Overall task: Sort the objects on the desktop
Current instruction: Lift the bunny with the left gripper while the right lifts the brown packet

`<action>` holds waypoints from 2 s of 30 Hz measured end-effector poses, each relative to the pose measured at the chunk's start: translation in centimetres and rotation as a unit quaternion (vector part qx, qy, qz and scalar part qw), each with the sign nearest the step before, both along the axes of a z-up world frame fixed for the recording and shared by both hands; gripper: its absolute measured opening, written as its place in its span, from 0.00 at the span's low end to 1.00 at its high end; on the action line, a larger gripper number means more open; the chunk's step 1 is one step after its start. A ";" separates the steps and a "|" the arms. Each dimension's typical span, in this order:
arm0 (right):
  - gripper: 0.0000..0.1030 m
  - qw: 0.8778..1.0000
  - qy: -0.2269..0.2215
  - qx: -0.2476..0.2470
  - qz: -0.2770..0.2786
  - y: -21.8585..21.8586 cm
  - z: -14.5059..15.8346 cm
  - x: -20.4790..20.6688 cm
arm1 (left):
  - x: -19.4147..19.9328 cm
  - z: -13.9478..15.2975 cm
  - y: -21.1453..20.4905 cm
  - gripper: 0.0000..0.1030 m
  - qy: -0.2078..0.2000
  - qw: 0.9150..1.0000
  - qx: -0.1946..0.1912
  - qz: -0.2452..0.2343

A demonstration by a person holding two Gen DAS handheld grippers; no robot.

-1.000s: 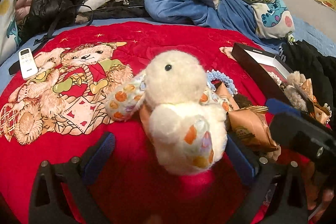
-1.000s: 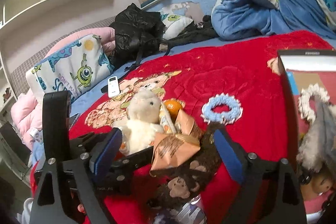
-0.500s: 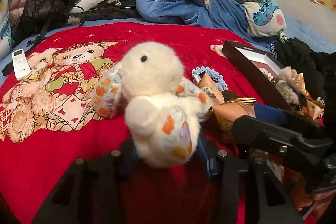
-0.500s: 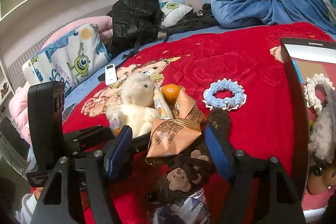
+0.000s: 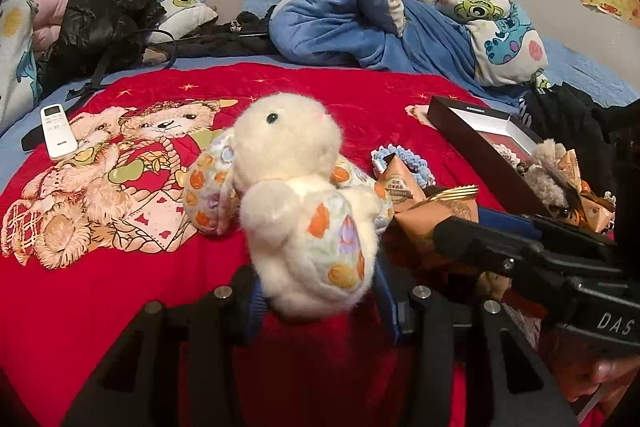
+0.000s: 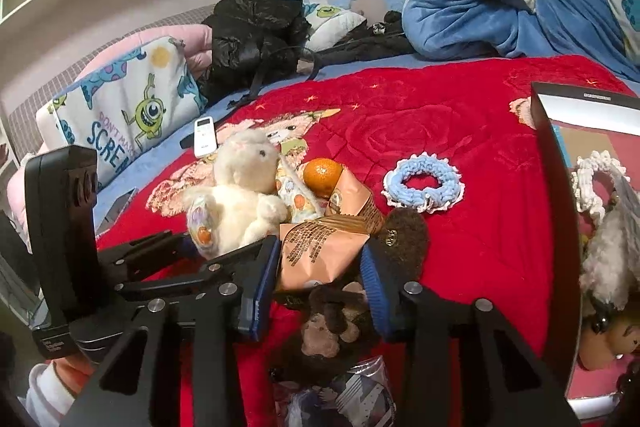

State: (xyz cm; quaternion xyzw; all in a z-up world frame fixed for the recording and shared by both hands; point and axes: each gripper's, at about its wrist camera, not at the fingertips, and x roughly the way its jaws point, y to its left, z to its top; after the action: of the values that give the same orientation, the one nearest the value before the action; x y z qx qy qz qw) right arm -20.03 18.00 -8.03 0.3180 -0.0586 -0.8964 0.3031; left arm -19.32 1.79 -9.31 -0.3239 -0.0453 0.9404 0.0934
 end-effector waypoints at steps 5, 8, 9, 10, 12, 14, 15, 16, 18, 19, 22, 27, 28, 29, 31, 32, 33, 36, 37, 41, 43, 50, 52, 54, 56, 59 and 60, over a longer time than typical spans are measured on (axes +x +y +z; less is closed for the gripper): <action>0.36 1.000 0.030 -0.001 -0.005 0.0 0.7 1.0 | 1.5 0.7 -0.6 0.46 0.034 0.999 0.005 0.017; 0.34 0.998 0.061 0.001 -0.012 0.1 1.4 2.0 | 2.4 1.2 -1.5 0.46 0.055 0.998 0.018 0.039; 0.34 0.997 0.072 0.000 -0.015 0.1 1.6 2.3 | 2.7 1.2 -2.0 0.46 0.060 0.997 0.026 0.047; 0.34 0.997 0.079 0.000 -0.016 0.3 1.8 2.6 | 2.9 1.3 -2.3 0.46 0.061 0.996 0.035 0.049; 0.34 0.996 0.089 -0.001 -0.019 0.4 2.0 2.9 | 3.3 1.3 -2.9 0.46 0.062 0.995 0.059 0.043; 0.34 0.995 0.096 -0.003 -0.021 0.5 2.1 3.1 | 3.6 1.4 -2.6 0.46 0.069 0.995 0.056 0.040; 0.34 0.995 0.098 -0.003 -0.024 0.6 2.2 3.2 | 4.0 1.6 -2.3 0.46 0.077 0.995 0.049 0.039; 0.34 0.995 0.099 -0.004 -0.026 0.6 2.2 3.2 | 4.3 1.7 -2.0 0.46 0.085 0.995 0.044 0.036; 0.34 0.994 0.104 -0.006 -0.032 0.8 2.3 3.4 | 5.4 2.1 -1.4 0.46 0.104 0.994 0.032 0.031; 0.34 0.994 0.107 -0.008 -0.035 1.0 2.4 3.6 | 5.9 2.3 -1.2 0.46 0.112 0.993 0.028 0.028; 0.34 0.993 0.111 -0.008 -0.042 1.3 2.5 4.1 | 7.4 2.7 -0.6 0.46 0.128 0.991 0.018 0.022; 0.34 0.992 0.117 -0.006 -0.045 1.7 2.6 5.9 | 9.5 2.8 -0.1 0.46 0.125 0.992 0.033 0.008; 0.34 0.992 0.119 -0.005 -0.048 1.9 2.6 6.2 | 10.0 2.8 -0.1 0.46 0.124 0.992 0.036 0.006; 0.34 0.991 0.121 -0.005 -0.050 2.1 2.7 6.6 | 10.6 2.9 0.1 0.46 0.128 0.991 0.034 0.005; 0.34 0.991 0.122 -0.008 -0.057 2.8 2.8 7.5 | 11.6 3.2 0.6 0.46 0.144 0.989 0.023 0.010; 0.34 0.990 0.123 -0.009 -0.062 3.2 2.8 7.9 | 11.9 3.3 0.8 0.46 0.150 0.988 0.019 0.008; 0.34 0.990 0.123 -0.012 -0.067 3.6 2.8 8.3 | 12.3 3.4 1.1 0.46 0.154 0.988 0.013 0.006; 0.34 0.989 0.118 -0.023 -0.086 5.2 3.1 9.4 | 13.2 3.8 2.6 0.46 0.162 0.987 -0.007 -0.002; 0.34 0.989 0.114 -0.026 -0.091 5.6 3.2 9.6 | 13.5 4.0 3.1 0.46 0.167 0.986 -0.013 -0.005; 0.34 0.987 0.113 -0.032 -0.112 7.2 3.8 11.0 | 15.2 4.9 5.4 0.46 0.186 0.982 -0.020 -0.030; 0.34 0.985 0.111 -0.039 -0.127 8.2 4.6 11.6 | 15.8 5.1 6.8 0.46 0.190 0.981 -0.025 -0.041; 0.34 0.974 0.141 -0.034 -0.171 12.4 7.4 15.3 | 17.2 6.1 11.4 0.46 0.193 0.979 0.006 -0.071; 0.34 0.971 0.145 -0.030 -0.188 14.0 7.7 16.4 | 17.6 6.3 13.1 0.45 0.190 0.978 0.022 -0.083; 0.34 0.968 0.149 -0.022 -0.202 15.5 7.8 17.3 | 17.9 6.5 15.3 0.46 0.188 0.977 0.039 -0.096; 0.34 0.965 0.149 -0.016 -0.216 17.1 7.7 18.2 | 18.1 6.6 17.5 0.45 0.189 0.976 0.039 -0.105; 0.34 0.960 0.150 -0.009 -0.236 19.7 7.5 19.2 | 18.3 6.8 21.3 0.46 0.184 0.974 0.038 -0.127; 0.34 0.958 0.149 -0.009 -0.244 20.6 7.3 19.5 | 18.3 6.8 22.3 0.46 0.182 0.974 0.035 -0.132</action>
State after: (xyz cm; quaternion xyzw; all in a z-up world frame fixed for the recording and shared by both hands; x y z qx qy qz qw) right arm -0.54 38.61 -0.69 0.1537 -0.0965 -0.9798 0.0836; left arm -1.03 24.12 -2.52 -0.1468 -0.0172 0.9608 0.2344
